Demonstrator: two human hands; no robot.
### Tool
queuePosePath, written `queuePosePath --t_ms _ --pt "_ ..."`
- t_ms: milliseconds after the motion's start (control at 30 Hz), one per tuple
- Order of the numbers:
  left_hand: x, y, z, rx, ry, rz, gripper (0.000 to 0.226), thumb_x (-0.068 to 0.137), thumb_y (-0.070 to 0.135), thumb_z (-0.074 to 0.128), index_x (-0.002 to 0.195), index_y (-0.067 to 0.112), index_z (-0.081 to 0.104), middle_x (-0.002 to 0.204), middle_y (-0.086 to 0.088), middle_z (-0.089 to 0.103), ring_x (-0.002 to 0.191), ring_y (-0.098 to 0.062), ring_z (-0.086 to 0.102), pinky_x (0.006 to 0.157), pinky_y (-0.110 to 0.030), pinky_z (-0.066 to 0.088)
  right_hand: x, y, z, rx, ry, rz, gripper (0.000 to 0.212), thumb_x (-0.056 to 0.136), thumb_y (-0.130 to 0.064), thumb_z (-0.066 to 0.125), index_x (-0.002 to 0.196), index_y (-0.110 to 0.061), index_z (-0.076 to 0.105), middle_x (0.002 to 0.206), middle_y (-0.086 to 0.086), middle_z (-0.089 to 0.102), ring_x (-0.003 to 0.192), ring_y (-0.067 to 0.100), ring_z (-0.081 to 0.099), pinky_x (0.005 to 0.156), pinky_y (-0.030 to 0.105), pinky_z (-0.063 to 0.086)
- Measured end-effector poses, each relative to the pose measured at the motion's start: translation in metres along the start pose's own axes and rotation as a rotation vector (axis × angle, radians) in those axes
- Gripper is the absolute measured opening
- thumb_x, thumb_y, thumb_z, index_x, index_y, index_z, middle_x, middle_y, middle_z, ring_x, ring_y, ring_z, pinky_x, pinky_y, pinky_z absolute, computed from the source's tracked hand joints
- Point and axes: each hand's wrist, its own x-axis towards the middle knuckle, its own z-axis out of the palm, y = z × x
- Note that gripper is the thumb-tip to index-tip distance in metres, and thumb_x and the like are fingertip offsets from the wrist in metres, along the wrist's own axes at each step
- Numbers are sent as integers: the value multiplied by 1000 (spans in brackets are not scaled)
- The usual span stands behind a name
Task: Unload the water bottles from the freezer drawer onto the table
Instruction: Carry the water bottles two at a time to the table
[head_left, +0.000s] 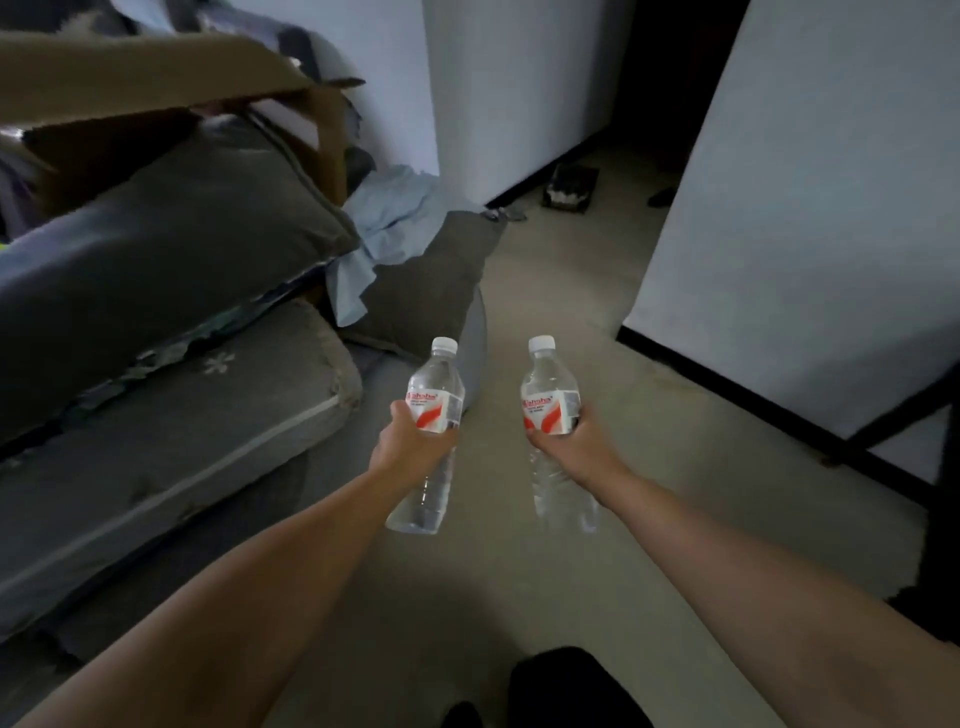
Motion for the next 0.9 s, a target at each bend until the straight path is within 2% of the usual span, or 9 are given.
queuePosePath --t_ms 200,300,367,433,500,600,700,767,900 --pt "70 82 67 108 -116 137 63 77 46 68 122 17 35 102 0 54 89 -24 57 82 -34 49 82 6 -64 10 146 52 45 78 -22 77 110 -18 47 92 -5 61 77 6 59 61 16 43" --pt "104 132 102 69 -167 193 63 74 49 69 121 19 41 104 2 58 90 -22 59 82 -32 49 128 5 -104 3 186 71 50 75 -27 78 113 -15 48 99 0 64 84 14 63 68 26 52" --pt "125 169 127 34 -204 237 56 73 45 72 117 21 48 103 3 61 93 -20 63 83 -32 52 157 0 -136 -6 213 87 50 75 -26 78 114 -15 49 100 1 65 86 17 64 67 25 50" --pt "144 206 149 23 -243 296 45 75 34 75 110 20 50 99 3 62 86 -15 64 70 -26 52 183 -6 -166 -5 247 81 46 75 -25 78 112 -16 52 96 -1 66 87 17 66 66 21 48" --pt "159 249 175 62 -284 342 47 78 32 75 110 20 42 98 3 58 79 -12 58 57 -18 43 206 -9 -201 3 310 80 42 74 -24 79 107 -18 52 90 -5 65 83 14 66 71 25 50" --pt "175 298 211 130 -341 405 60 77 38 73 122 19 38 103 2 57 83 -16 59 64 -25 46 230 -9 -244 26 411 128 46 76 -26 79 105 -23 43 88 -9 58 77 6 59 76 31 51" --pt "188 340 248 172 -404 469 59 79 38 72 122 18 37 103 3 54 82 -15 56 66 -27 44 245 -3 -281 95 482 178 58 75 -26 79 118 -17 41 106 2 60 90 16 61 81 34 54" --pt "196 372 279 189 -474 511 61 79 35 73 124 16 36 110 -1 54 90 -19 55 71 -29 45 255 5 -308 133 550 227 68 76 -26 79 129 -13 39 114 4 58 98 20 61 86 35 53" --pt "215 433 342 261 -577 607 69 75 38 74 128 17 36 117 -5 57 98 -24 57 80 -34 48 276 18 -357 153 691 296 64 79 -22 77 129 -9 39 109 3 58 93 17 58 79 29 47"
